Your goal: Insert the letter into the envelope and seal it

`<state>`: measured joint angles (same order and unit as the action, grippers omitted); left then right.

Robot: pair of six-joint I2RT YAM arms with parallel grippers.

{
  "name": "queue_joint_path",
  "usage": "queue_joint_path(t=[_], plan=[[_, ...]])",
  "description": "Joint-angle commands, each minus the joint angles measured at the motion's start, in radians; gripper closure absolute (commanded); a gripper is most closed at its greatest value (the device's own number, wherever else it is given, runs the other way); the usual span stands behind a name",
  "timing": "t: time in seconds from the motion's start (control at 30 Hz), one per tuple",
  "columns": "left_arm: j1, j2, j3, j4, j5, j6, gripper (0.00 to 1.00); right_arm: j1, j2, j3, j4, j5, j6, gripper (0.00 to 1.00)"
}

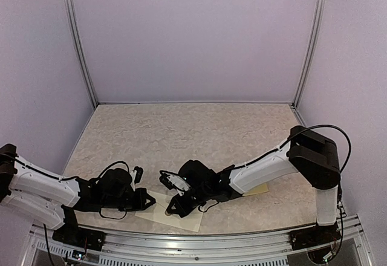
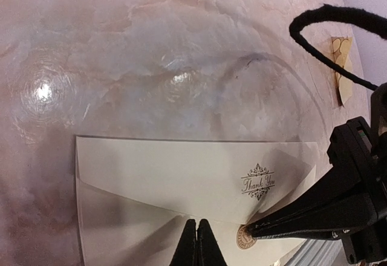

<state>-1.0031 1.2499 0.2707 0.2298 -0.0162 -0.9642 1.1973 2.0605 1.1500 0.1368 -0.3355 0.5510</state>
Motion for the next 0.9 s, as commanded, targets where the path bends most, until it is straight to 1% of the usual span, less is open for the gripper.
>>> queue_joint_path(t=[0.0, 0.13, 0.33, 0.37, 0.43, 0.47, 0.53, 0.63, 0.73, 0.77, 0.83, 0.87], plan=[[-0.006, -0.017, 0.003, -0.019, -0.016, 0.006, 1.0, -0.016, 0.035, 0.008, -0.054, 0.032, 0.024, 1.0], [-0.006, -0.026, 0.004, -0.026, -0.02, 0.008, 1.0, -0.021, 0.034, 0.002, -0.057, 0.023, 0.034, 1.0], [-0.006, -0.076, 0.021, -0.06, -0.052, 0.042, 1.0, -0.036, 0.01, -0.01, -0.038, -0.039, 0.06, 1.0], [-0.006, -0.091, 0.033, -0.082, -0.07, 0.051, 0.98, -0.036, -0.012, -0.017, -0.023, -0.051, 0.056, 1.0], [-0.004, -0.126, 0.062, -0.128, -0.105, 0.075, 0.91, -0.036, -0.065, -0.033, 0.007, -0.065, 0.045, 0.94], [0.0, -0.144, 0.078, -0.141, -0.12, 0.09, 0.85, -0.036, -0.091, -0.036, 0.01, -0.066, 0.037, 0.9], [0.019, -0.172, 0.109, -0.165, -0.135, 0.121, 0.69, -0.036, -0.149, -0.04, 0.008, -0.058, 0.024, 0.78], [0.078, -0.194, 0.153, -0.193, -0.141, 0.172, 0.5, -0.04, -0.227, -0.049, -0.008, -0.019, 0.01, 0.54], [0.164, -0.209, 0.184, -0.195, -0.112, 0.232, 0.34, -0.053, -0.293, -0.06, -0.05, 0.043, -0.001, 0.28], [0.193, -0.211, 0.198, -0.194, -0.103, 0.255, 0.29, -0.06, -0.313, -0.065, -0.066, 0.067, -0.004, 0.22], [0.248, -0.207, 0.224, -0.196, -0.102, 0.303, 0.2, -0.087, -0.355, -0.09, -0.08, 0.107, -0.017, 0.12], [0.28, -0.202, 0.24, -0.196, -0.101, 0.324, 0.18, -0.102, -0.371, -0.103, -0.084, 0.124, -0.024, 0.1]])
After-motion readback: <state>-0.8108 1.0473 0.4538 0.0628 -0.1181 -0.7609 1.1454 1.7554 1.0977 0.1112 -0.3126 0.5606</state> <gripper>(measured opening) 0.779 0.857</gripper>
